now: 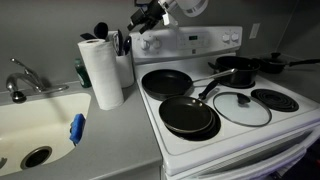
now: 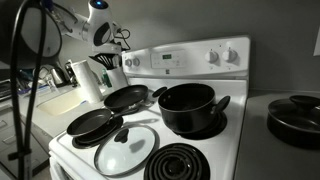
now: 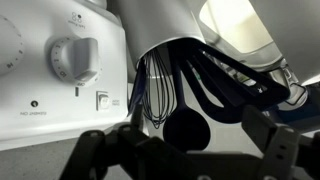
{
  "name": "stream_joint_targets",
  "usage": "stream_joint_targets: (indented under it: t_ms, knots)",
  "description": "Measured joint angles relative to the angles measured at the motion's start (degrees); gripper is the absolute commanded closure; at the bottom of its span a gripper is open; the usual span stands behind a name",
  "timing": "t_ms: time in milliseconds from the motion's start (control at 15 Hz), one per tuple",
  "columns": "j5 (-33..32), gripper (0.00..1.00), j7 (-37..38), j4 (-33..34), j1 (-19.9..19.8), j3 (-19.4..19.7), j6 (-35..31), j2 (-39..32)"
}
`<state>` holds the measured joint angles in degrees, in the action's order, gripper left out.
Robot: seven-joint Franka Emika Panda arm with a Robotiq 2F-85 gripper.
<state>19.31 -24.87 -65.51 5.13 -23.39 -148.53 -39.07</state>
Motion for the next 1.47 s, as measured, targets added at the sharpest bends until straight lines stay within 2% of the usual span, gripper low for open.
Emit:
stream_joint_targets:
  t_ms: [400,933,1467]
  knots:
    - [-0.3,0.00,-0.1,0.6,-0.1,-0.1,-0.4,-0.7]
    - [0.2,0.00,-0.3,0.4,-1.1,-0.4,-5.8,-4.4]
    - [2.1,0.00,-3.1,2.8,-3.5,-7.6,-7.6,-7.0]
